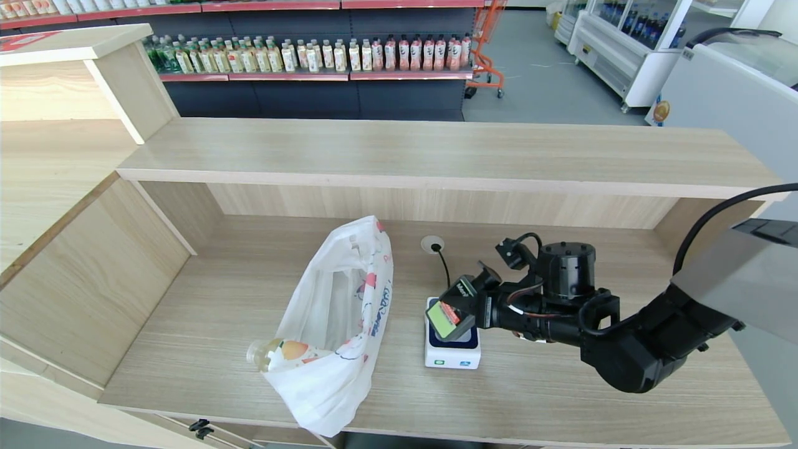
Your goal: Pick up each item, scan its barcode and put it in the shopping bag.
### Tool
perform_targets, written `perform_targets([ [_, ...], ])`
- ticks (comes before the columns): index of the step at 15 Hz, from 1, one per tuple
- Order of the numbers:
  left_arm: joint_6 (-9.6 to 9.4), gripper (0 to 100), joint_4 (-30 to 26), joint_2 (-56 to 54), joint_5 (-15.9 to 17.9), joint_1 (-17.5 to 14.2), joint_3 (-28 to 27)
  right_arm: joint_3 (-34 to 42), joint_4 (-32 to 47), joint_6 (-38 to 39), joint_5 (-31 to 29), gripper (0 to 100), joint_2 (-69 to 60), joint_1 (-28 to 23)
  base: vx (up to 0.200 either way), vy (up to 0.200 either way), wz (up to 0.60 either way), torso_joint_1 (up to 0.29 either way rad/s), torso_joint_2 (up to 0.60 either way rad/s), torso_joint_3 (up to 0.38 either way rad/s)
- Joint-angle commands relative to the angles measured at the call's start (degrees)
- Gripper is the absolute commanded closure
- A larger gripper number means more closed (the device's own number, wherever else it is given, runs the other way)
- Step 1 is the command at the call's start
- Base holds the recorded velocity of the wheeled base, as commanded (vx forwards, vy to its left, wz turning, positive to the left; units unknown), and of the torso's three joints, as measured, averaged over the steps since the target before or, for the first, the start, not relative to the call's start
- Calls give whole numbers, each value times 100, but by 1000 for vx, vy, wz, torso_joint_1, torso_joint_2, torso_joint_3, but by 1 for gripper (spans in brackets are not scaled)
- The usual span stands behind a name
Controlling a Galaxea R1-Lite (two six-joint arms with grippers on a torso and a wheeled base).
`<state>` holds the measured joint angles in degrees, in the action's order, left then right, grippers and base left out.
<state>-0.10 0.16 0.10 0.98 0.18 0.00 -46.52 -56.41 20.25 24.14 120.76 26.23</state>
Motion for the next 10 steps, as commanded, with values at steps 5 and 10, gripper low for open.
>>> perform_targets([
  [5, 1, 0, 2, -1, -1, -1, 0, -41, -2, -3, -23, 100, 53, 57, 0, 0, 0, 0, 0, 0],
  [10, 10, 0, 2, -1, -1, -1, 0, -85, -11, -3, -23, 100, -88, 48, 0, 0, 0, 0, 0, 0],
])
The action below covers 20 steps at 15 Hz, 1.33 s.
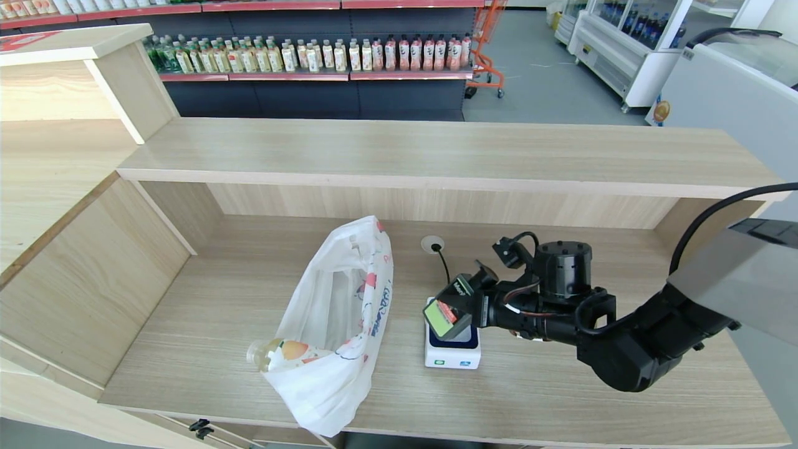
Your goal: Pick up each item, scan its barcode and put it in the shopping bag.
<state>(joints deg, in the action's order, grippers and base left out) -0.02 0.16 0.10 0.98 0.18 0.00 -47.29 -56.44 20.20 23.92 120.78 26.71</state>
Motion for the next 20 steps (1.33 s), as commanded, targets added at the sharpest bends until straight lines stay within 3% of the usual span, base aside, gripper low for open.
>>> perform_targets([
  [1, 2, 0, 2, -1, -1, -1, 0, 0, -16, -16, -1, 100, -407, -8, 0, 0, 0, 0, 0, 0],
  [2, 2, 0, 2, -1, -1, -1, 0, -9, 2, -209, -10, 100, -688, -17, 0, 0, 0, 0, 0, 0],
  [6, 2, 0, 2, -1, -1, -1, 0, 211, 274, -2758, -414, 100, -1611, -69, 0, 0, 0, 0, 0, 0],
  [10, -6, 0, 2, -1, -1, -1, 0, 185, 274, -2960, -1610, 100, -1646, 528, 0, 100, 0, 0, 0, 2],
  [14, -6, 0, 2, -1, -1, -1, 0, 123, 292, -2996, -1900, 100, -1655, 959, 0, 200, 0, 5, 1, 1],
  [17, -6, 0, 2, -1, -1, -1, 0, 44, 283, -3312, -2102, 100, -1488, 1135, 0, 0, 0, 0, 0, 0],
  [20, 11, 0, 2, -1, -1, -1, 0, -501, 327, -3505, -2154, 100, -1039, 1354, 0, 0, 0, 0, 0, 0],
])
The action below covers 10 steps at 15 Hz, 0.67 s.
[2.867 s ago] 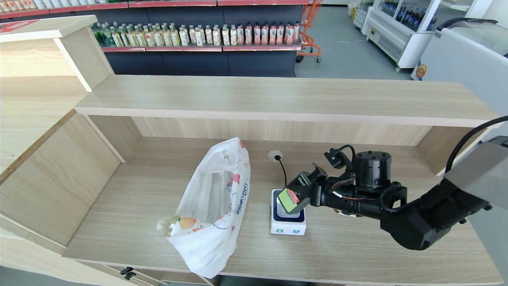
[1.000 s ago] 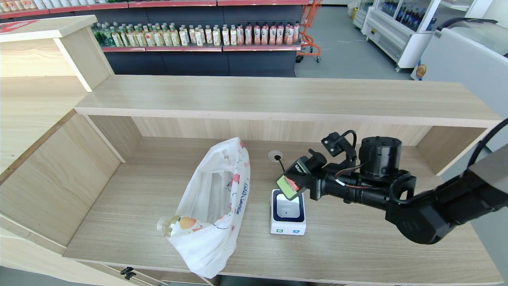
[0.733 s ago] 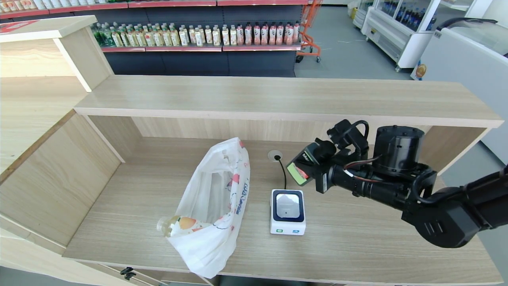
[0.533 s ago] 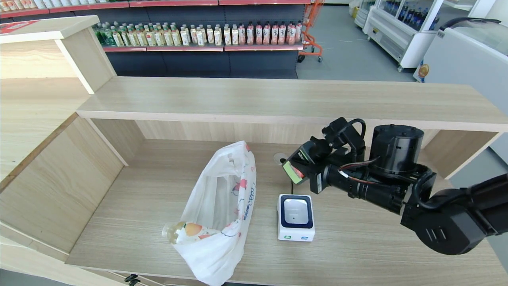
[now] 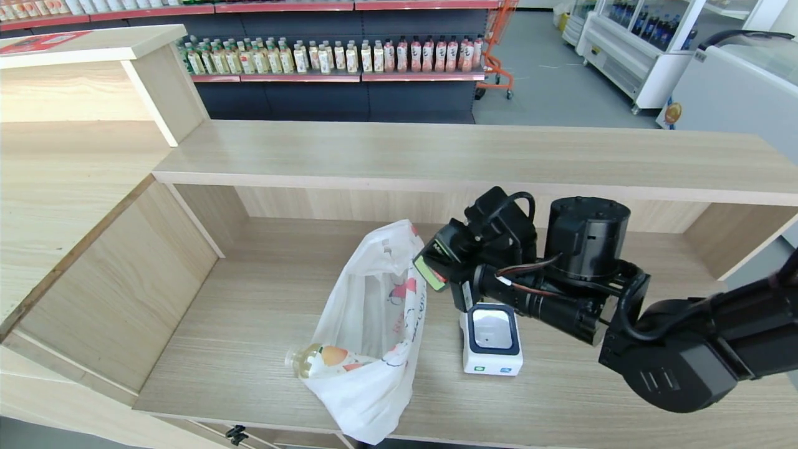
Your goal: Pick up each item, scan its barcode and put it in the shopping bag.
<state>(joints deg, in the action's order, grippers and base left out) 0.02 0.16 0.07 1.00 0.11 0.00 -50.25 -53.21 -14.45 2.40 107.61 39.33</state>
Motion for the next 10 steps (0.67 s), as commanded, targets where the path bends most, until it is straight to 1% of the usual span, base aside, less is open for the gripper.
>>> perform_targets([
  [1, 6, 0, 2, 1, -3, 7, 0, -380, 4, -164, -100, 100, 454, 189, 0, 0, 0, 0, 0, 0],
  [3, 6, 0, 2, 1, -3, 7, 0, -662, 4, -190, -381, 100, 806, 620, 0, 0, 0, 0, 0, 0],
  [5, 6, 0, 2, 1, -3, 7, 0, -741, -49, -190, -697, 100, 1034, 910, 0, 0, 0, 0, 0, 0],
  [7, 6, 0, 2, 1, -3, 7, 0, -820, -119, -190, -926, 100, 1254, 1077, 0, 0, 0, 0, 0, 0],
  [10, 6, 0, 2, 1, -3, 7, 0, -802, -418, -199, -1260, 100, 1623, 1130, 0, 0, 0, 0, 0, 0],
])
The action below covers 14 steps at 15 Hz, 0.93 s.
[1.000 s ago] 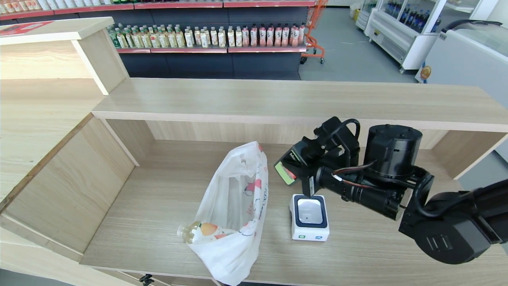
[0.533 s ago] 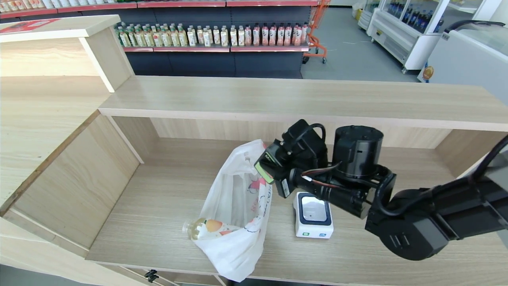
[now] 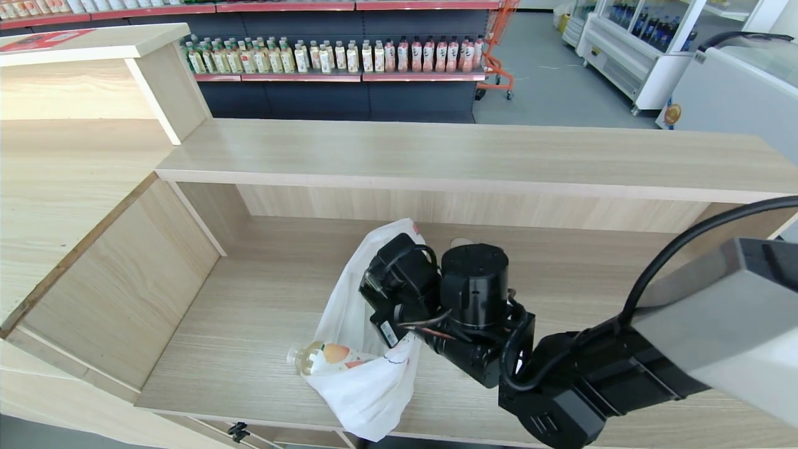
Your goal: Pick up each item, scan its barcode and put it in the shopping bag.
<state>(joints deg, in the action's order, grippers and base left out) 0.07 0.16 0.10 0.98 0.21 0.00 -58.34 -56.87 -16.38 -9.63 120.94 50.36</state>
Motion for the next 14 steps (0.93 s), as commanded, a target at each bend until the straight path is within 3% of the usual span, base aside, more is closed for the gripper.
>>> perform_targets([
  [1, 1, 0, 2, -1, -1, -3, 0, 25, -211, -5, -127, 100, 404, 35, 0, 0, 0, 0, 0, 0],
  [5, 1, 0, 2, -1, -1, -3, 0, 324, -835, -304, -162, 100, 615, 35, 0, 0, 0, 0, 0, 0],
  [10, 1, 0, 2, -1, -1, -3, 0, 1739, -2100, -304, -162, 100, 773, -17, 0, 0, 0, 0, 0, 0],
  [14, 1, 0, 2, -1, -1, -3, 0, 2073, -2381, -313, -223, 100, 773, -299, 0, 0, 0, 0, 0, 0],
])
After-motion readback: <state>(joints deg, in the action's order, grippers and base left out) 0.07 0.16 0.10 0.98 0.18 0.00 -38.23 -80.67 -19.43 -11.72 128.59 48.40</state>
